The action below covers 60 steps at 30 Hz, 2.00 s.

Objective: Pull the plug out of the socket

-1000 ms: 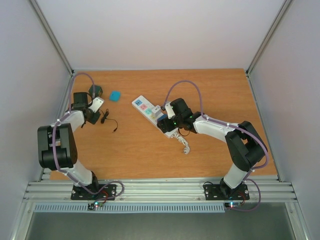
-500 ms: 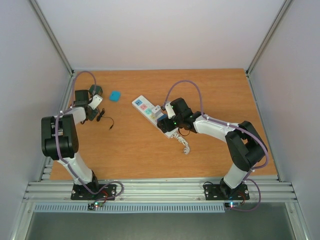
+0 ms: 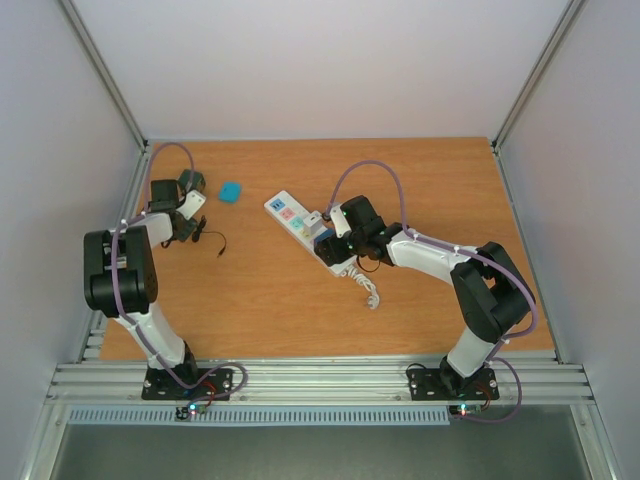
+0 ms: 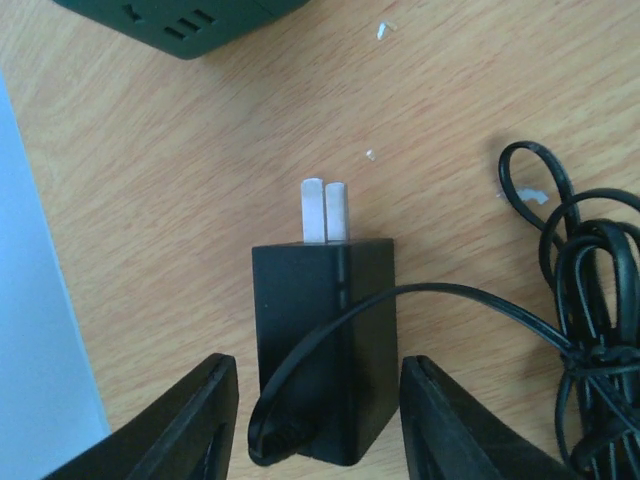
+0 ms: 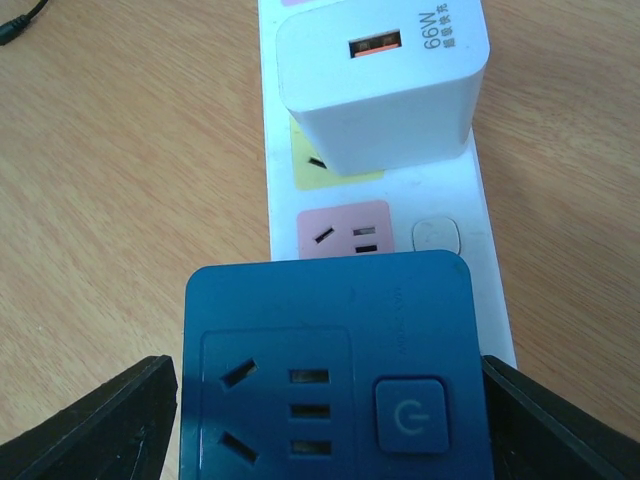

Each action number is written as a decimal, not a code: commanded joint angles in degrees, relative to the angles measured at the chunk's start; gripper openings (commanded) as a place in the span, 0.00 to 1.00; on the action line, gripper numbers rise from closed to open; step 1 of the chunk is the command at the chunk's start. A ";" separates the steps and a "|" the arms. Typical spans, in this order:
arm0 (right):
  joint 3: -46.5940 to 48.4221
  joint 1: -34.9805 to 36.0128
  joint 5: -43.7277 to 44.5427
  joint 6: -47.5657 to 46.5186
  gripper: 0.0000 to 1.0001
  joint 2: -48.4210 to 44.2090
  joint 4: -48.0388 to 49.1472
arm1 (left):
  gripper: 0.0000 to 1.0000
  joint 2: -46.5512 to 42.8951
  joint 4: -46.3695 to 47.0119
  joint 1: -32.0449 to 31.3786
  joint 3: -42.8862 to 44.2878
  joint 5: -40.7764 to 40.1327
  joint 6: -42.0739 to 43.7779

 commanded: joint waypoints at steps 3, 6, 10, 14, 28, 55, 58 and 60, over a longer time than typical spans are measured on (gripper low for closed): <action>1.72 0.02 -1.45 -0.96 0.79 0.59 -0.79 | 0.56 -3.40 -2.54 0.25 0.16 2.05 0.36; 1.62 -0.04 -1.58 -1.25 0.78 0.59 -0.79 | 0.62 -5.73 -4.87 0.26 -0.18 3.58 0.34; 1.32 0.02 -2.31 -2.02 0.76 0.58 -0.92 | 0.69 -10.48 -9.74 0.24 -0.83 7.26 0.18; 1.26 0.02 -3.67 -3.18 0.70 0.80 -1.26 | 0.75 -15.58 -14.51 0.24 -0.84 12.45 -0.14; 1.35 0.10 -11.34 -8.04 0.59 1.12 -4.30 | 0.99 -28.06 -28.76 0.26 0.42 34.57 4.83; -6.08 3.33 -17.26 -24.75 0.55 -3.89 -9.81 | 0.60 -16.80 -31.91 -16.11 -0.73 41.97 7.04; -5.76 3.34 -16.57 -23.65 0.57 -3.64 -9.65 | 0.55 -15.31 -28.20 -19.12 -1.27 37.30 -0.81; -5.38 3.34 -16.61 -22.84 0.60 -3.77 -9.75 | 0.53 -14.12 -27.40 -20.95 -0.99 33.74 -6.39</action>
